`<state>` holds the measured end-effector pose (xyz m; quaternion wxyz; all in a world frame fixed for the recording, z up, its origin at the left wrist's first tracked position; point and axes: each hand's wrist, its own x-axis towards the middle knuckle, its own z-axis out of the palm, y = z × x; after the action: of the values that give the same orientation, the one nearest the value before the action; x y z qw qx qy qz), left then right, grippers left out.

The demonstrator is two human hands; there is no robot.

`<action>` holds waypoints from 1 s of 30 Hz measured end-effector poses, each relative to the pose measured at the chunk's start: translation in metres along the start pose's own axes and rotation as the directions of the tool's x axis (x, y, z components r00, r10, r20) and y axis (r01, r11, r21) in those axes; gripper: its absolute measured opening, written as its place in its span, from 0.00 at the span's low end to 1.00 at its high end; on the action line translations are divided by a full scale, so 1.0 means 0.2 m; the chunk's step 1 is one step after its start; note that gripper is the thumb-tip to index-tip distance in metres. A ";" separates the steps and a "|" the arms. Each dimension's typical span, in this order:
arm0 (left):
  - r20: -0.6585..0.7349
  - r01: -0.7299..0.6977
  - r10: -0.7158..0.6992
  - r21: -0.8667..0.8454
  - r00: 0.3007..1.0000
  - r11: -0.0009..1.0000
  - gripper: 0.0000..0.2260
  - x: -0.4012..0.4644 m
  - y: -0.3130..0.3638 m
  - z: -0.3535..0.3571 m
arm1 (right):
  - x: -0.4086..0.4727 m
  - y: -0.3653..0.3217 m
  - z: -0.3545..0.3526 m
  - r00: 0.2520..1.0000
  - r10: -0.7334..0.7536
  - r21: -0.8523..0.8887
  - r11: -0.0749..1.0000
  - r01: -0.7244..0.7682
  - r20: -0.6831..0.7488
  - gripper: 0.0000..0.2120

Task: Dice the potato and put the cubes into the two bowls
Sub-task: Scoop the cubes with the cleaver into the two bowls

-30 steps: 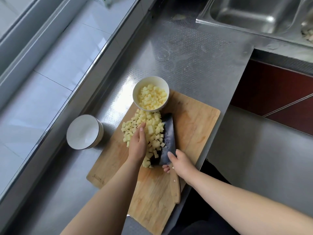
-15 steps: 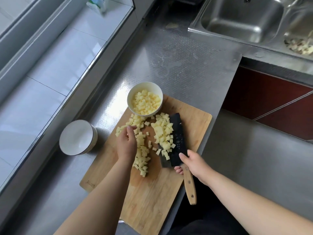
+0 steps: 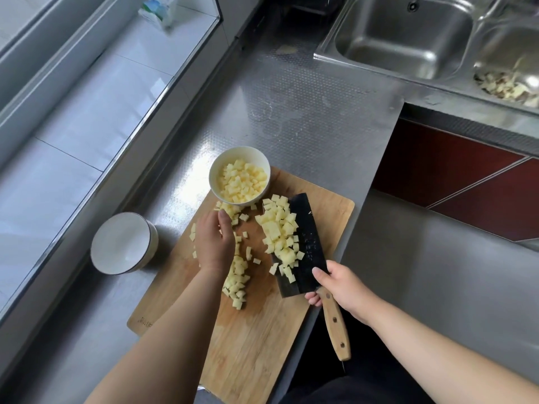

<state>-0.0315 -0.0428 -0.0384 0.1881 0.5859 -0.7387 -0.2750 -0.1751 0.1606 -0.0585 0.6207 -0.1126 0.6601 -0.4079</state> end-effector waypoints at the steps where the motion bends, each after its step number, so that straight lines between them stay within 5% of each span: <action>1: -0.003 -0.017 0.017 0.015 1.000 1.000 0.15 0.00 0.02 0.00 | -0.01 -0.01 -0.01 1.000 -0.012 0.007 1.000 0.012 0.003 0.14; 12: -0.098 -0.158 0.146 -0.128 0.984 0.979 0.22 0.10 0.09 0.03 | 0.04 -0.19 0.01 0.995 -0.093 0.030 0.995 0.092 0.034 0.14; 19: -0.168 -0.222 0.185 -0.240 0.968 0.945 0.12 0.22 0.17 0.04 | 0.12 -0.36 0.00 0.991 -0.121 -0.016 0.992 0.122 0.055 0.14; 30: 0.195 -0.539 0.512 0.130 0.837 0.832 0.21 0.41 0.41 0.06 | 0.26 -0.59 -0.01 0.990 -0.119 -0.102 0.987 0.126 0.071 0.20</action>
<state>-0.1211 -0.1076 0.0004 0.1459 0.3514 -0.9053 -0.1886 -0.2301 0.0517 -0.0165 0.6085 -0.1989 0.6522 -0.4060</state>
